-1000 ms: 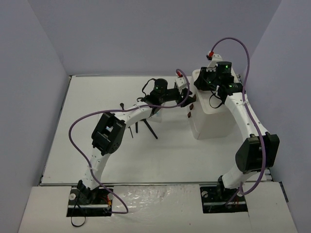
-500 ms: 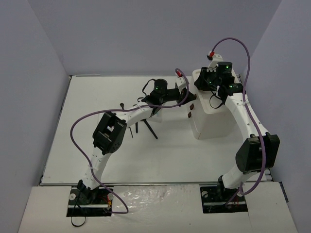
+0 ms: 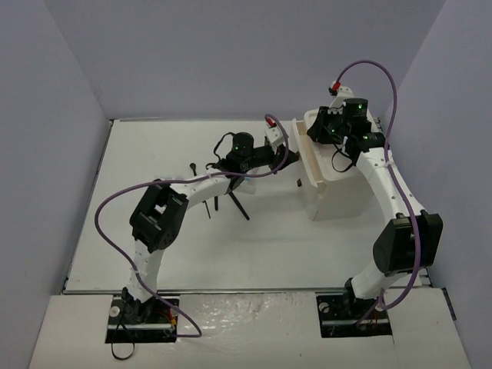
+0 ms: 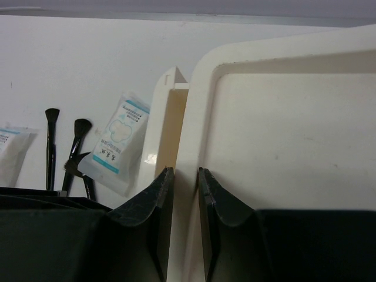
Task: Organize the makeup
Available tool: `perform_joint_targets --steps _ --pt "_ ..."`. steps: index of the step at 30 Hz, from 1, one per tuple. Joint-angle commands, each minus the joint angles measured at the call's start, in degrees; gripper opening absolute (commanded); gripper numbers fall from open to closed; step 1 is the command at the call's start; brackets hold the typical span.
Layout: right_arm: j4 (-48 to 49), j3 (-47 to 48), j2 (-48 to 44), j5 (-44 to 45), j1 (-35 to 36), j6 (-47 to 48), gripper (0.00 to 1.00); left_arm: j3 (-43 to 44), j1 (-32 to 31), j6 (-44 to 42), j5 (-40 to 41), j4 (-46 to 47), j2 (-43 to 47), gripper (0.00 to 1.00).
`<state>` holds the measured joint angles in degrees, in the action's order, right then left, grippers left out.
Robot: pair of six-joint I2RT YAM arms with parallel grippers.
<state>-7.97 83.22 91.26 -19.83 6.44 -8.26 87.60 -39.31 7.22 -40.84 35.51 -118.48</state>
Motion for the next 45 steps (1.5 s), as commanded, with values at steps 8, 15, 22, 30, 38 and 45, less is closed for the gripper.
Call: perform_joint_targets --steps 8,15,22,30,38,45 --pt "-4.2 -1.7 -0.7 1.7 -1.3 -1.1 0.0 -11.9 2.5 -1.4 -0.5 -2.0 16.0 0.0" --pt "-4.2 -1.8 -0.6 2.1 -1.3 -1.1 0.0 -15.7 3.4 -2.5 1.6 -7.3 19.8 0.0" --pt "-4.1 -1.6 -0.6 2.3 -1.3 -0.6 0.05 -15.0 3.7 -4.1 5.5 -12.2 20.4 0.36" --pt "-4.2 0.7 -2.2 2.0 -1.3 -1.1 0.44 -10.8 3.7 1.3 13.1 -16.0 23.6 0.68" --pt "-5.1 3.4 -8.4 4.0 -1.3 -0.9 0.94 -14.1 3.8 11.4 42.0 -37.5 35.2 0.86" --pt "-5.1 0.2 -18.8 8.5 -1.3 -2.0 1.0 -17.9 6.6 19.7 55.9 -54.6 39.4 0.89"
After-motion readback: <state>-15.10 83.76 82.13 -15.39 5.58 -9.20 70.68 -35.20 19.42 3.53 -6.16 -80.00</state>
